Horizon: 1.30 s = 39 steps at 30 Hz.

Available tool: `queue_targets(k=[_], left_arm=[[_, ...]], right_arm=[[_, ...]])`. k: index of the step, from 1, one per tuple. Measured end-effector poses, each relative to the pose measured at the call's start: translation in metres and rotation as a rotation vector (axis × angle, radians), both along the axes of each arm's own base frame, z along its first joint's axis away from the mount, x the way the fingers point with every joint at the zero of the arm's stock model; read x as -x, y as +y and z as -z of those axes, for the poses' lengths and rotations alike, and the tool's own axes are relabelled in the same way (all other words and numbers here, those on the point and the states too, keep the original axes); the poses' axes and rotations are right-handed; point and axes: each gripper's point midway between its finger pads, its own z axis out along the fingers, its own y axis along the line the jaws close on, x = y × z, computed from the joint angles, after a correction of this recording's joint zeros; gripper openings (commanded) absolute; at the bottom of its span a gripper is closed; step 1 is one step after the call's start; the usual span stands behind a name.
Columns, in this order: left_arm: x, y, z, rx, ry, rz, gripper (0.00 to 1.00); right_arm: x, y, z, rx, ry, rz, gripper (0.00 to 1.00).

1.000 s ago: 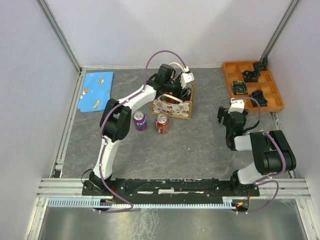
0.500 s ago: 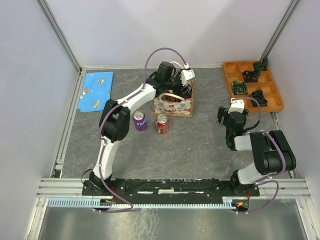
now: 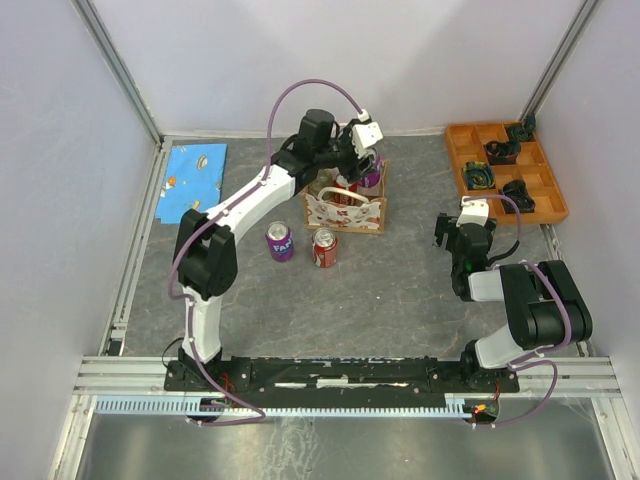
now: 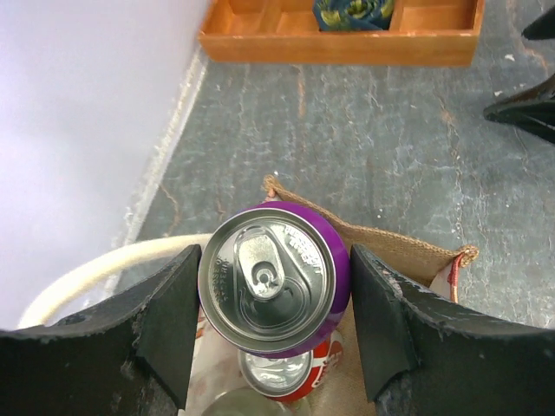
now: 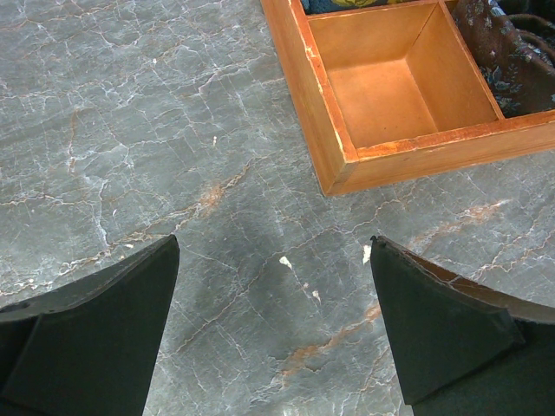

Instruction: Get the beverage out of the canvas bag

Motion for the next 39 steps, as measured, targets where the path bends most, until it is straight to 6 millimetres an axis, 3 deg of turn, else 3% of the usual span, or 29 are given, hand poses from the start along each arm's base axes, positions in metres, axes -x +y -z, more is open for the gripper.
queue_targets(k=[7, 13, 23, 28, 31, 33, 39], left_arm=[[0.005, 0.012, -0.036, 0.041, -0.065, -0.031, 0.03], [0.024, 0.029, -0.060, 0.062, -0.084, -0.061, 0.03], [0.093, 0.067, -0.140, 0.198, -0.142, -0.064, 0.03], [0.124, 0.076, -0.171, 0.273, -0.165, -0.026, 0.03], [0.143, 0.073, -0.171, 0.297, -0.137, 0.017, 0.03], [0.152, 0.066, -0.160, 0.292, -0.105, 0.044, 0.03], [0.172, 0.032, -0.094, 0.211, 0.040, 0.121, 0.03]], right_arm=[[0.000, 0.000, 0.000, 0.000, 0.000, 0.000, 0.99], [0.000, 0.000, 0.000, 0.000, 0.000, 0.000, 0.99], [0.000, 0.000, 0.000, 0.000, 0.000, 0.000, 0.99], [0.000, 0.000, 0.000, 0.000, 0.000, 0.000, 0.99], [0.000, 0.000, 0.000, 0.000, 0.000, 0.000, 0.99], [0.000, 0.000, 0.000, 0.000, 0.000, 0.000, 0.99], [0.000, 0.000, 0.000, 0.000, 0.000, 0.000, 0.99]])
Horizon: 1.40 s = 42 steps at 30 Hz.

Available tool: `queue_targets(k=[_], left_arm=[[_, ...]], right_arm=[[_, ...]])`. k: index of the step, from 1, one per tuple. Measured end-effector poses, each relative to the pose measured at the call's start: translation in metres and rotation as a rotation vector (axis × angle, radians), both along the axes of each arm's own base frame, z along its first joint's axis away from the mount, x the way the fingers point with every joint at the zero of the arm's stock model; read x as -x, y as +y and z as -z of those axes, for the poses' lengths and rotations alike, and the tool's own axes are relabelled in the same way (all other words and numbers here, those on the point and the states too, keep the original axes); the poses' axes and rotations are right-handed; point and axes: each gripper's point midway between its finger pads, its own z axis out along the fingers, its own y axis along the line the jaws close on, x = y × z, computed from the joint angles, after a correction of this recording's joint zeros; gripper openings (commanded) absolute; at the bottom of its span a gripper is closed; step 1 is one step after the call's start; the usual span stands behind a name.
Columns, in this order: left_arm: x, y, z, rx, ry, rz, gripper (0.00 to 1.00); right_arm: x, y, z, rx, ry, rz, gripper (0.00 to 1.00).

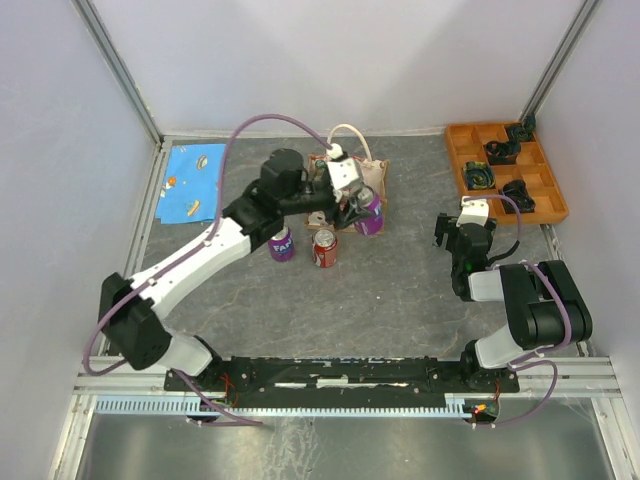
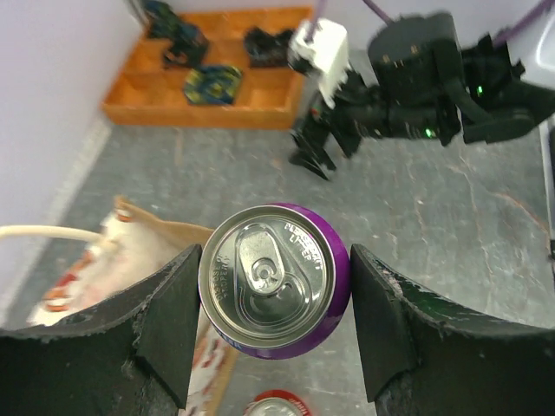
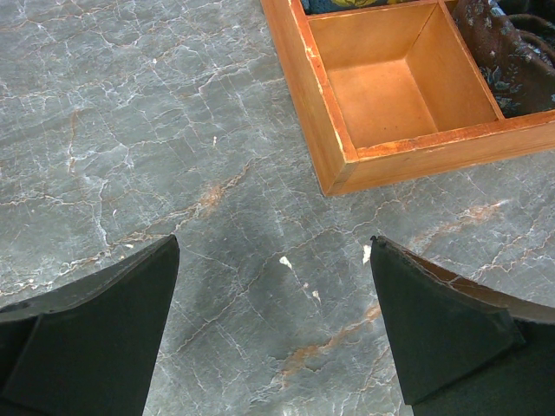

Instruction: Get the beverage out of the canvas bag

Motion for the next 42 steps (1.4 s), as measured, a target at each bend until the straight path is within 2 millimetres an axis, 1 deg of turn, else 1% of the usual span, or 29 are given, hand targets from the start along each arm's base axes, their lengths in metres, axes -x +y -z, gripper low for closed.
queue_targets(k=[3, 7, 8, 9, 10, 14, 19, 21, 24, 27, 29, 30, 31, 33, 39, 42], left_arm=[[0.002, -0.016, 0.040, -0.059, 0.073, 0.029, 0.03], [-0.001, -0.028, 0.085, -0.130, 0.149, 0.039, 0.03], [-0.002, -0.031, 0.100, -0.152, 0.171, 0.040, 0.03], [-0.003, -0.032, 0.106, -0.161, 0.181, 0.038, 0.03], [-0.005, -0.034, 0.117, -0.180, 0.197, 0.034, 0.03], [-0.011, -0.037, 0.150, -0.235, 0.237, 0.025, 0.03], [-0.014, -0.038, 0.185, -0.289, 0.284, 0.017, 0.03], [-0.015, -0.037, 0.195, -0.302, 0.295, 0.011, 0.03], [-0.013, -0.034, 0.207, -0.313, 0.302, 0.006, 0.04], [-0.015, -0.036, 0.208, -0.296, 0.285, 0.006, 0.07], [-0.016, -0.037, 0.208, -0.291, 0.279, 0.006, 0.12], [-0.017, -0.037, 0.208, -0.288, 0.276, 0.006, 0.16], [-0.017, -0.038, 0.208, -0.285, 0.274, 0.006, 0.26], [-0.018, -0.039, 0.208, -0.282, 0.270, 0.006, 0.44], [-0.018, -0.039, 0.209, -0.280, 0.269, 0.006, 0.75], [-0.017, -0.038, 0.209, -0.284, 0.269, 0.007, 0.82]], right_arm=[[0.000, 0.000, 0.000, 0.000, 0.000, 0.000, 0.99], [0.000, 0.000, 0.000, 0.000, 0.000, 0.000, 0.99], [0.000, 0.000, 0.000, 0.000, 0.000, 0.000, 0.99], [0.000, 0.000, 0.000, 0.000, 0.000, 0.000, 0.99], [0.000, 0.000, 0.000, 0.000, 0.000, 0.000, 0.99], [0.000, 0.000, 0.000, 0.000, 0.000, 0.000, 0.99], [0.000, 0.000, 0.000, 0.000, 0.000, 0.000, 0.99], [0.000, 0.000, 0.000, 0.000, 0.000, 0.000, 0.99], [0.000, 0.000, 0.000, 0.000, 0.000, 0.000, 0.99], [0.000, 0.000, 0.000, 0.000, 0.000, 0.000, 0.99], [0.000, 0.000, 0.000, 0.001, 0.000, 0.000, 0.99], [0.000, 0.000, 0.000, 0.000, 0.000, 0.000, 0.99], [0.000, 0.000, 0.000, 0.000, 0.000, 0.000, 0.99], [0.000, 0.000, 0.000, 0.000, 0.000, 0.000, 0.99], [0.000, 0.000, 0.000, 0.000, 0.000, 0.000, 0.99], [0.000, 0.000, 0.000, 0.000, 0.000, 0.000, 0.99]])
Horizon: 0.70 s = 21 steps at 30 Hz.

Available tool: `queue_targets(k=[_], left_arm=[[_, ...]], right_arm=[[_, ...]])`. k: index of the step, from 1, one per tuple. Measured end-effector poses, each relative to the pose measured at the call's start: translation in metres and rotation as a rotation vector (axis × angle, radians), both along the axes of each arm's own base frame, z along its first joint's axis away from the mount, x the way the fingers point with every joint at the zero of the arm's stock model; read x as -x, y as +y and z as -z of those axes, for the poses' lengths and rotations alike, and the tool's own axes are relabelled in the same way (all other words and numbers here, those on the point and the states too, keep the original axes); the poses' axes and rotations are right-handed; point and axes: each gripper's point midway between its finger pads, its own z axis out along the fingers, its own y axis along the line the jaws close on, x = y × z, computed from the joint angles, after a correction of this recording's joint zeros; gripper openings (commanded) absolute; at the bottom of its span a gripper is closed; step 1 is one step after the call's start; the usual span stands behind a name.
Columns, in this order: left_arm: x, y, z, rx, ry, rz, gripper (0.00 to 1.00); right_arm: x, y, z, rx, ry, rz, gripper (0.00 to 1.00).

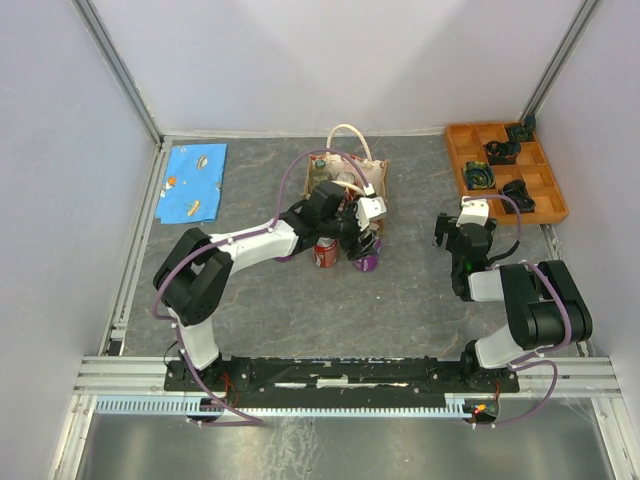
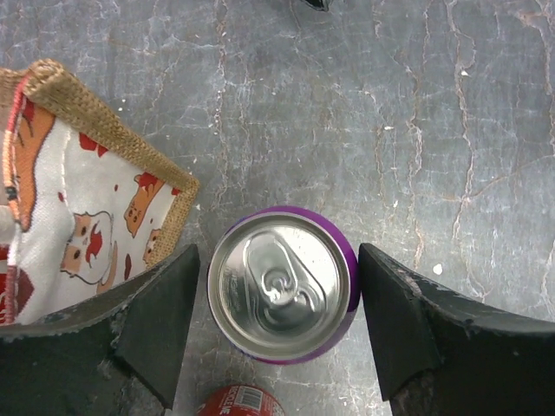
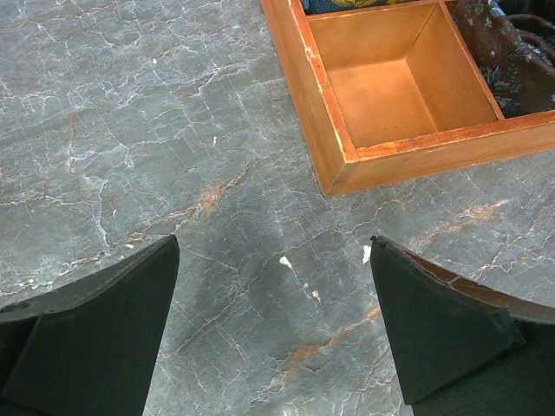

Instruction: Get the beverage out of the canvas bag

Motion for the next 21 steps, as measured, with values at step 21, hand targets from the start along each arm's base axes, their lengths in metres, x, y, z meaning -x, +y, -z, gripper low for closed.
queue_targets(k=[21], left_arm=[[0.003, -0.001, -0.123, 0.144, -0.157, 0.014, 0.99]], right_arm=[[0.000, 0.000, 0.000, 0.000, 0.000, 0.000, 0.99]])
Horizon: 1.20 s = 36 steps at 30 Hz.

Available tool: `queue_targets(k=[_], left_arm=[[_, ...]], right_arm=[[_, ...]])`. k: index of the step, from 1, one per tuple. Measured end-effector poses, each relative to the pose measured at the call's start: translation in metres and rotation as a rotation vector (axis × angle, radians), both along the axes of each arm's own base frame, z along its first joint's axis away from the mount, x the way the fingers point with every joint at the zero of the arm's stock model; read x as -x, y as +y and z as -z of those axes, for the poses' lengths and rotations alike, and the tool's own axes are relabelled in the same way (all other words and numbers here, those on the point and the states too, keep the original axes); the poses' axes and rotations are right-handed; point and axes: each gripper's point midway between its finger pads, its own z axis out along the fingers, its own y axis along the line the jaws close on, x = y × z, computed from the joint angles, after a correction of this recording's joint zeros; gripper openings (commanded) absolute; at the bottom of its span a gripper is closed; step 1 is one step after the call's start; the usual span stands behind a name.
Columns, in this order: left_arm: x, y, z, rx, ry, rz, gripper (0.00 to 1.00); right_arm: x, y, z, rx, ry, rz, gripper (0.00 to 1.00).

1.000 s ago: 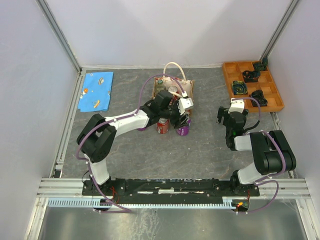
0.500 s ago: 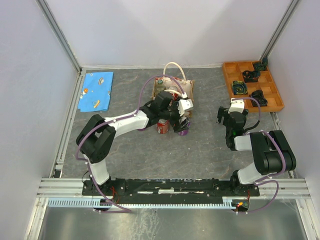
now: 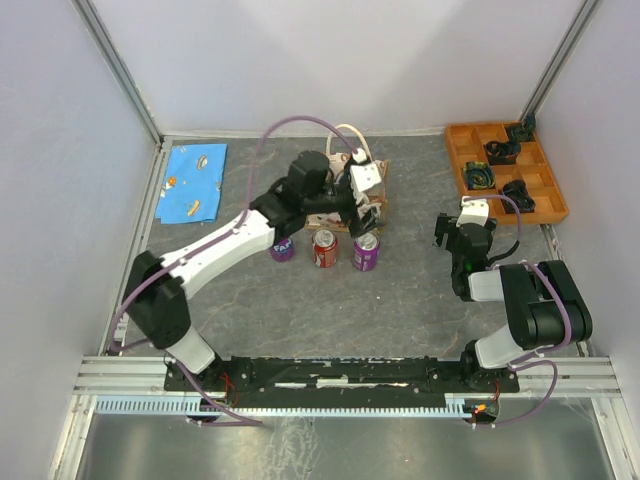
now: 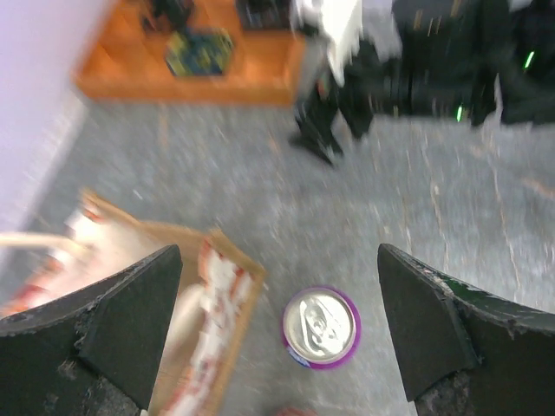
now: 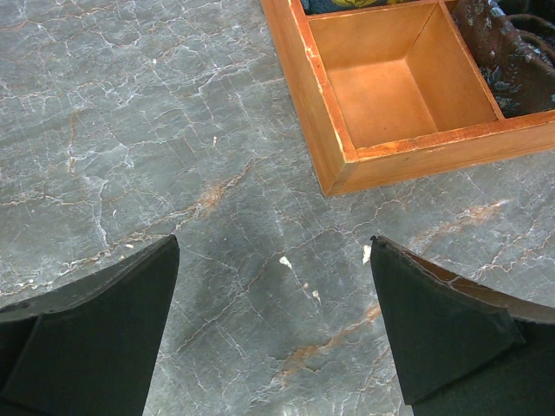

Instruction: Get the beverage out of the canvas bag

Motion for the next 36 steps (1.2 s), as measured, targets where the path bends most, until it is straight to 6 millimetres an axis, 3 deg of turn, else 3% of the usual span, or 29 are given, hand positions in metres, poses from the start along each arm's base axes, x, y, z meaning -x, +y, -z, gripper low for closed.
queue_targets(k=[6, 9, 11, 15, 19, 22, 25, 36], left_arm=[[-0.001, 0.008, -0.128, 0.184, -0.220, -0.007, 0.90], [-0.019, 0.014, -0.159, 0.229, -0.275, -0.039, 0.84], [-0.047, 0.021, -0.163, 0.236, -0.285, -0.082, 0.80], [-0.111, 0.029, -0.134, 0.186, -0.234, -0.171, 0.76], [-0.159, 0.029, -0.074, 0.074, -0.126, -0.236, 0.76], [-0.170, 0.026, -0.030, -0.021, -0.053, -0.251, 0.76], [-0.177, 0.026, -0.004, -0.097, -0.021, -0.272, 0.74], [-0.185, 0.047, 0.029, -0.244, 0.035, -0.374, 0.77]], right_arm=[[0.000, 0.000, 0.000, 0.000, 0.000, 0.000, 0.99], [0.000, 0.000, 0.000, 0.000, 0.000, 0.000, 0.99], [0.000, 0.000, 0.000, 0.000, 0.000, 0.000, 0.99], [0.000, 0.000, 0.000, 0.000, 0.000, 0.000, 0.99], [0.000, 0.000, 0.000, 0.000, 0.000, 0.000, 0.99], [0.000, 0.000, 0.000, 0.000, 0.000, 0.000, 0.99], [0.000, 0.000, 0.000, 0.000, 0.000, 0.000, 0.99], [0.000, 0.000, 0.000, 0.000, 0.000, 0.000, 0.99]])
